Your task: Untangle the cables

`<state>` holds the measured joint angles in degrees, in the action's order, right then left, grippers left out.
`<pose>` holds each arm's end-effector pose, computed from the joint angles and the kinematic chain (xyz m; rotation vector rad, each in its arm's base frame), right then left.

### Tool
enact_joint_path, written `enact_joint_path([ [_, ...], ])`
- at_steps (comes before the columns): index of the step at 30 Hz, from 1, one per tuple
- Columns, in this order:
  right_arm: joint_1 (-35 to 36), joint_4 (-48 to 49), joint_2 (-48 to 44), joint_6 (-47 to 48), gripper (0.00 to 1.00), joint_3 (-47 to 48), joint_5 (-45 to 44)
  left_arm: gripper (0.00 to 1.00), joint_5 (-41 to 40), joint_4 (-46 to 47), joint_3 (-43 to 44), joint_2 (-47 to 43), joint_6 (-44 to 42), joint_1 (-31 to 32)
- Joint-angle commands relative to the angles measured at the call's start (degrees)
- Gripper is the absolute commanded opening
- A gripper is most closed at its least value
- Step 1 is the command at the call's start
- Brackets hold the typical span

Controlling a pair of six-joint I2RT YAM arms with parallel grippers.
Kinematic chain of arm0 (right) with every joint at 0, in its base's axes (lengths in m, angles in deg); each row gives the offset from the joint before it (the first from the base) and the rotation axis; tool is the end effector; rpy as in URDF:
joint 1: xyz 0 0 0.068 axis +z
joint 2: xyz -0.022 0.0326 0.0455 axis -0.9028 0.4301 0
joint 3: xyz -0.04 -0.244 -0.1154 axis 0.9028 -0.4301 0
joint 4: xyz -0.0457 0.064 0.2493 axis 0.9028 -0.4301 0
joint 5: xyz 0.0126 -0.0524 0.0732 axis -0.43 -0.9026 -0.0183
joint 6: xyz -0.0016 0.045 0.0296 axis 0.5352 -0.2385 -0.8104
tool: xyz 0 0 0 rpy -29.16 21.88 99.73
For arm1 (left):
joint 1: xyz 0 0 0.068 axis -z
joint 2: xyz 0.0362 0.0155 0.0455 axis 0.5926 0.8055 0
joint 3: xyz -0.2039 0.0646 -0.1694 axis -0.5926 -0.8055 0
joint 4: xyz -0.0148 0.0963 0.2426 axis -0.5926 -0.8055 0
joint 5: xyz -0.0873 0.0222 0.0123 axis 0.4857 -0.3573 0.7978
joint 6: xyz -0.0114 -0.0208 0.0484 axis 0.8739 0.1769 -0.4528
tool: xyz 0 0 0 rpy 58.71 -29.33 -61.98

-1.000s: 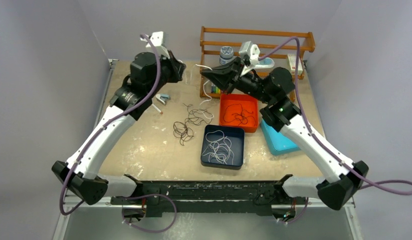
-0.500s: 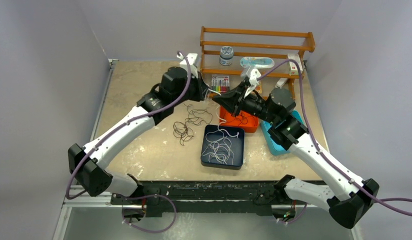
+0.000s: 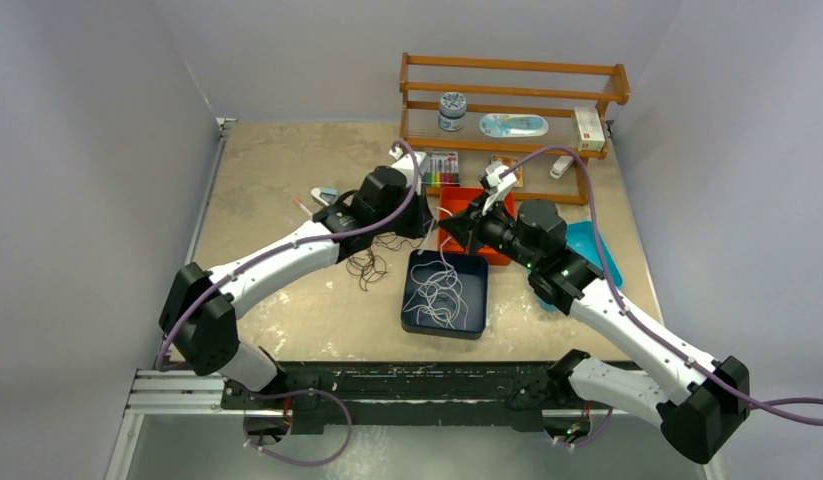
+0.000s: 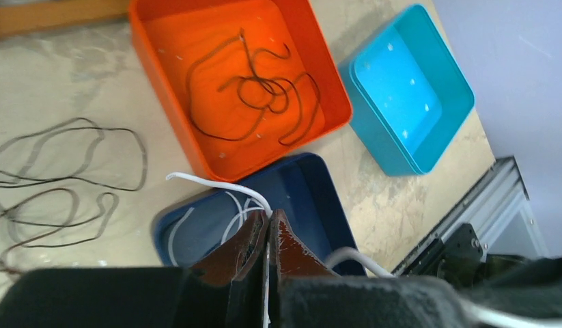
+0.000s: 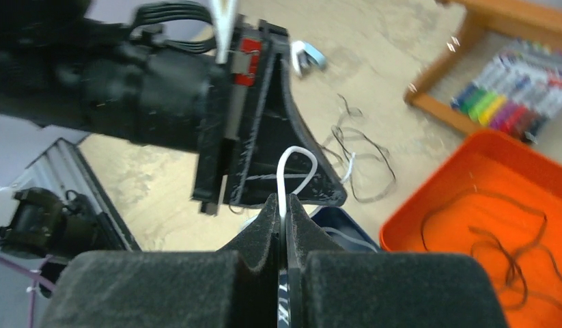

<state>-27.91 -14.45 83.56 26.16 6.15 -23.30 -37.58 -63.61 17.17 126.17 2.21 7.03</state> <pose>0.1873 0.1486 0.3522 -0.4818 1.5828 0.8707 0.2526 -0.2418 0.3090 0.2535 2.1936 -0.8443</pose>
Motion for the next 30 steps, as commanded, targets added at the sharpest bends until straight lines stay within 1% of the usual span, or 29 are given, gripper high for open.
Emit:
enact_joint_path([
  [1, -0.06, -6.71, -2.26, -4.46, 0.00, -3.01, -10.31, 0.00, 3.29, 3.06, 0.08, 3.05, -0.19, 4.32],
  [5, -0.14, -9.13, -3.74, -8.87, 0.00, -6.66, -12.14, 0.00, 2.58, 1.20, -0.55, 6.15, -1.85, 7.54],
  [9, -0.08, -13.71, -2.81, -12.08, 0.00, -8.18, -13.07, 0.00, 1.84, 1.20, -2.25, 8.74, -2.28, 9.34],
  [12, -0.09, -16.70, -2.00, -13.75, 0.00, -8.61, -14.75, 0.00, 1.21, 1.72, -3.66, 9.66, -2.40, 9.96],
  [17, -0.14, -17.46, -0.51, -15.28, 0.00, -9.74, -17.20, 0.00, -0.03, 2.86, -6.33, 9.65, -2.13, 10.00],
  [19, -0.10, -17.18, 0.39, -15.72, 0.00, -10.15, -17.00, 0.04, -0.95, 3.15, -7.39, 9.12, -1.94, 10.06],
  [21, -0.18, -16.50, 0.99, -16.18, 0.00, -10.78, -16.56, 0.12, -1.86, 3.66, -8.45, 8.27, -1.52, 10.06],
  [26, -0.16, -14.43, 2.07, -16.64, 0.00, -12.38, -15.14, 0.24, -5.36, 3.20, -9.53, 6.20, -1.12, 10.00],
  [30, -0.19, -13.78, 3.28, -16.23, 0.00, -12.49, -14.37, 0.34, -10.18, 2.25, -9.96, 3.27, -1.07, 9.91],
])
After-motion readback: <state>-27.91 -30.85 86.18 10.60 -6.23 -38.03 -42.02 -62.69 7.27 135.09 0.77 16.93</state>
